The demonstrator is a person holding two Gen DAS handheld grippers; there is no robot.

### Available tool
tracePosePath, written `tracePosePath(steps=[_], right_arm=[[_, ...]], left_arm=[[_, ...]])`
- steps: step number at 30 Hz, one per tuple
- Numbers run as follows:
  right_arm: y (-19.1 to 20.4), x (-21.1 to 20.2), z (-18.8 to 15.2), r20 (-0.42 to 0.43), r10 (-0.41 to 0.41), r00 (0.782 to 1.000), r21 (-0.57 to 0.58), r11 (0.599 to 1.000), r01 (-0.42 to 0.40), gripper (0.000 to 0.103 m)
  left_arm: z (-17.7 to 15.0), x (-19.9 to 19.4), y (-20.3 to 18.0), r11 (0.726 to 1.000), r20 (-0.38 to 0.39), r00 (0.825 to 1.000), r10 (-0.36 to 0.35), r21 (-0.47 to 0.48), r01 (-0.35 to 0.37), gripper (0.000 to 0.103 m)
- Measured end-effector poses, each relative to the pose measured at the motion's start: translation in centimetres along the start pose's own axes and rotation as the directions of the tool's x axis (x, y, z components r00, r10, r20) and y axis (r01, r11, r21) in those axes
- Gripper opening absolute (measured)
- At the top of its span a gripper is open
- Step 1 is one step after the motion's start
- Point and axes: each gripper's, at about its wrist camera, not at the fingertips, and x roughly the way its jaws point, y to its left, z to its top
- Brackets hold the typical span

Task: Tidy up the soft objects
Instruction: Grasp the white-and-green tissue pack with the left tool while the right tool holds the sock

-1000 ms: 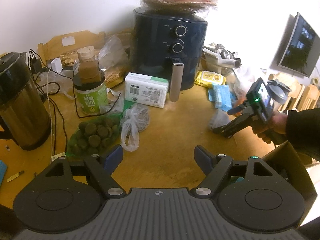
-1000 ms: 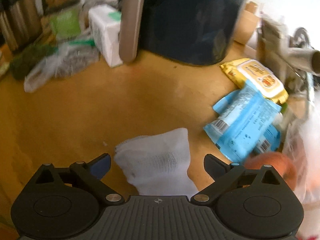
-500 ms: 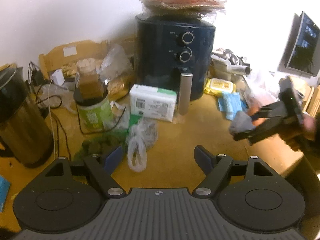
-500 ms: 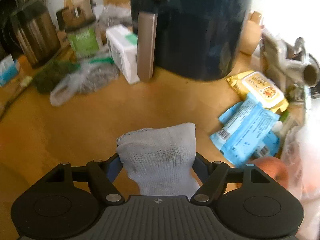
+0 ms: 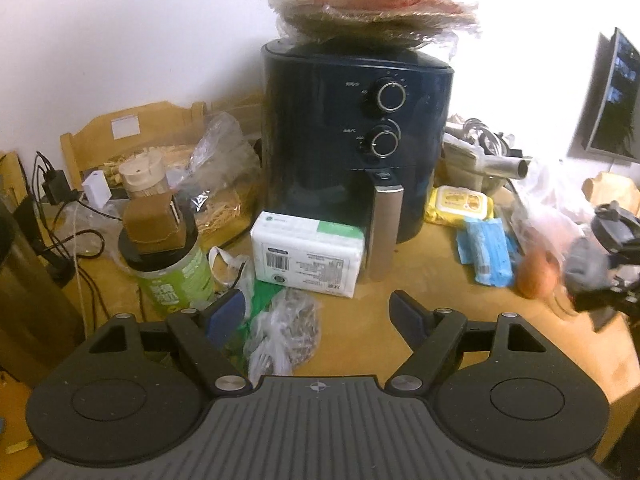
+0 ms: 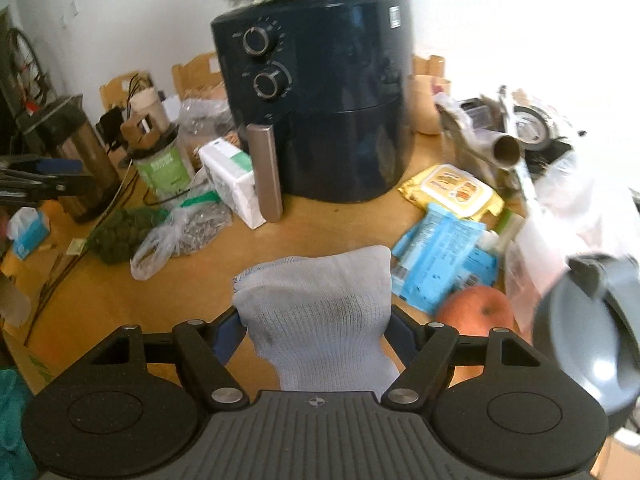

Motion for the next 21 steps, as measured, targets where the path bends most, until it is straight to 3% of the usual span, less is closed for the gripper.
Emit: tracePosePath(steps=[3, 15, 21], right_arm=[[0.0, -1.4, -0.7, 0.019, -0.015, 1.0, 0.025, 1.0, 0.015, 0.077], [0.4, -5.0, -2.8, 0.055, -0.067, 0.996, 0.077, 0.995, 0.063, 0.077], [0.5, -6.0, -3.6, 0.067, -0.083, 0.994, 0.105, 0.992, 0.076, 0.077]], left_arm=[[0.2, 1.3, 0.1, 1.0, -0.009, 1.0, -0.004, -0.007, 0.004, 0.089], [1.8, 6.0, -0.5, 0.998, -0.022, 1.0, 0.019, 0.063, -0.017, 0.091], [2.9, 8.7, -0.5, 0.999, -0.05, 0.998, 0.028, -0.02, -0.029, 0.092]])
